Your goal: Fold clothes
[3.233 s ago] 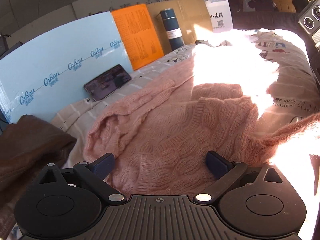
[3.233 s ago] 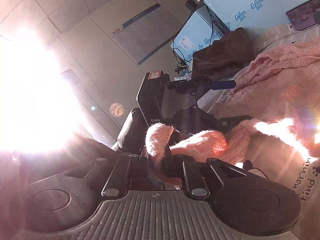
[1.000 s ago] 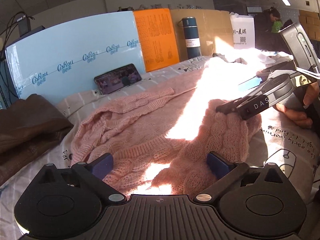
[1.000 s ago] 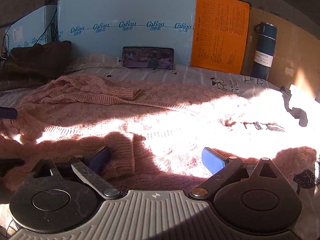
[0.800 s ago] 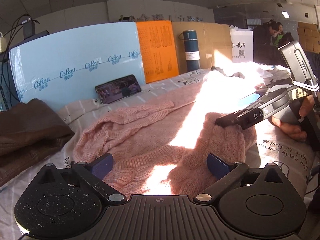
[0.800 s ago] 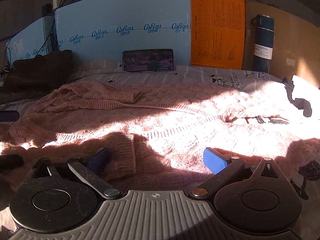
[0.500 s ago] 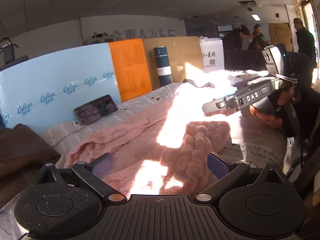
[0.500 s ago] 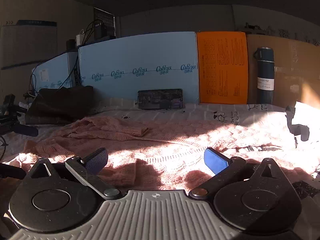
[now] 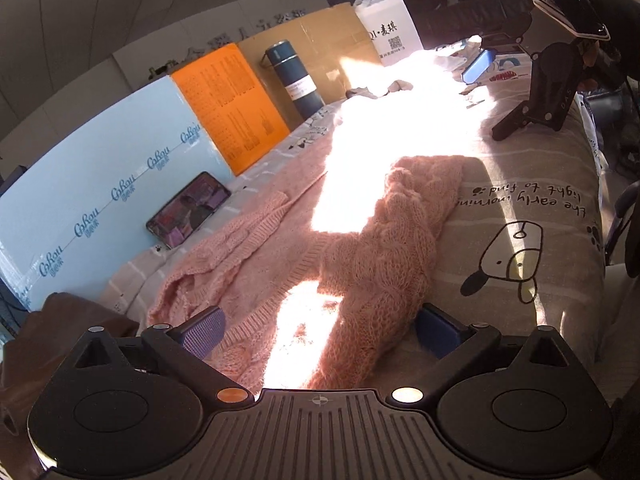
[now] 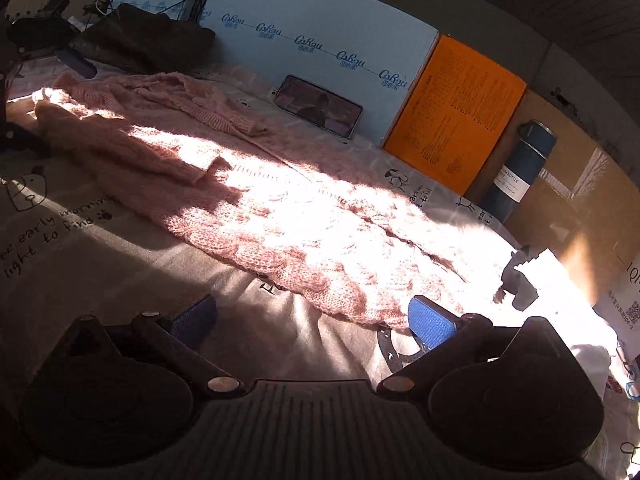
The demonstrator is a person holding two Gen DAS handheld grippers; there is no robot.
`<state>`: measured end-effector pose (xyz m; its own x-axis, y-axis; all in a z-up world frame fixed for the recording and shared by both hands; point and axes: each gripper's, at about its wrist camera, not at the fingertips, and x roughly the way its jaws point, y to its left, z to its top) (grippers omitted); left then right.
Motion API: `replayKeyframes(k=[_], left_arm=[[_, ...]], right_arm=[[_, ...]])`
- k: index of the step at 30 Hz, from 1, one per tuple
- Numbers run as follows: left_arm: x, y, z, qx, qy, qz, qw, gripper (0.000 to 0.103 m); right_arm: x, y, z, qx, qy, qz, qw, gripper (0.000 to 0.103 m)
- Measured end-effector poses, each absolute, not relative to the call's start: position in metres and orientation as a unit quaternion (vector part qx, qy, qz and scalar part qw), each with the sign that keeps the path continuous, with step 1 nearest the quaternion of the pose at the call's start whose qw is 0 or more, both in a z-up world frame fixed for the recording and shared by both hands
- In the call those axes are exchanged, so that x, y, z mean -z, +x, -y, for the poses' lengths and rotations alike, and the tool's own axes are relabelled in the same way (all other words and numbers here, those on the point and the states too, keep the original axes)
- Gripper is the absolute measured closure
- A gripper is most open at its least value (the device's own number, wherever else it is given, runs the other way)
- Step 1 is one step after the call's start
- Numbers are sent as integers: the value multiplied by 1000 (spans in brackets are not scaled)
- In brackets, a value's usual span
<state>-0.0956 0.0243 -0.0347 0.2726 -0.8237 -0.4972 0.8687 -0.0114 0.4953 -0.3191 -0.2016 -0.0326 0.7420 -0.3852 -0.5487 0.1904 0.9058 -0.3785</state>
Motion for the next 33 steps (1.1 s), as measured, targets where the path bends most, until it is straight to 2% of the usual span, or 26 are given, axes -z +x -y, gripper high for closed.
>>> replayKeyframes(k=[6, 8, 10, 11, 12, 14, 17, 19, 22, 24, 29, 33], left_arm=[[37, -92, -21, 572, 402, 5, 715, 0], [37, -91, -22, 563, 404, 13, 721, 0], [36, -89, -23, 567, 396, 19, 722, 6], [35, -87, -24, 573, 389, 22, 721, 27], [34, -85, -23, 580, 383, 18, 719, 59], [30, -81, -22, 591, 367, 8, 718, 76], [22, -67, -19, 599, 333, -6, 728, 79], [17, -54, -14, 603, 301, -22, 739, 80], [11, -36, -5, 607, 256, -37, 752, 83], [7, -27, 2, 606, 242, -38, 757, 83], [-4, 6, 21, 596, 211, -63, 772, 83], [-4, 39, 44, 583, 187, -134, 779, 82]], right_arm=[[33, -292, 187, 100, -231, -319, 914, 0], [32, -282, 185, 69, -227, -311, 920, 0], [31, -272, 184, 39, -214, -303, 928, 0], [31, -267, 184, 24, -208, -299, 931, 0], [31, -263, 184, 13, -203, -295, 934, 0], [29, -258, 190, 23, -193, -286, 938, 4], [22, -256, 207, 49, -164, -276, 946, 27], [18, -252, 219, 57, -146, -267, 951, 57], [12, -241, 235, 59, -122, -248, 959, 80], [8, -233, 246, 60, -107, -235, 964, 83], [-2, -209, 274, 62, -72, -209, 973, 83], [-4, -179, 299, 62, -48, -214, 974, 83]])
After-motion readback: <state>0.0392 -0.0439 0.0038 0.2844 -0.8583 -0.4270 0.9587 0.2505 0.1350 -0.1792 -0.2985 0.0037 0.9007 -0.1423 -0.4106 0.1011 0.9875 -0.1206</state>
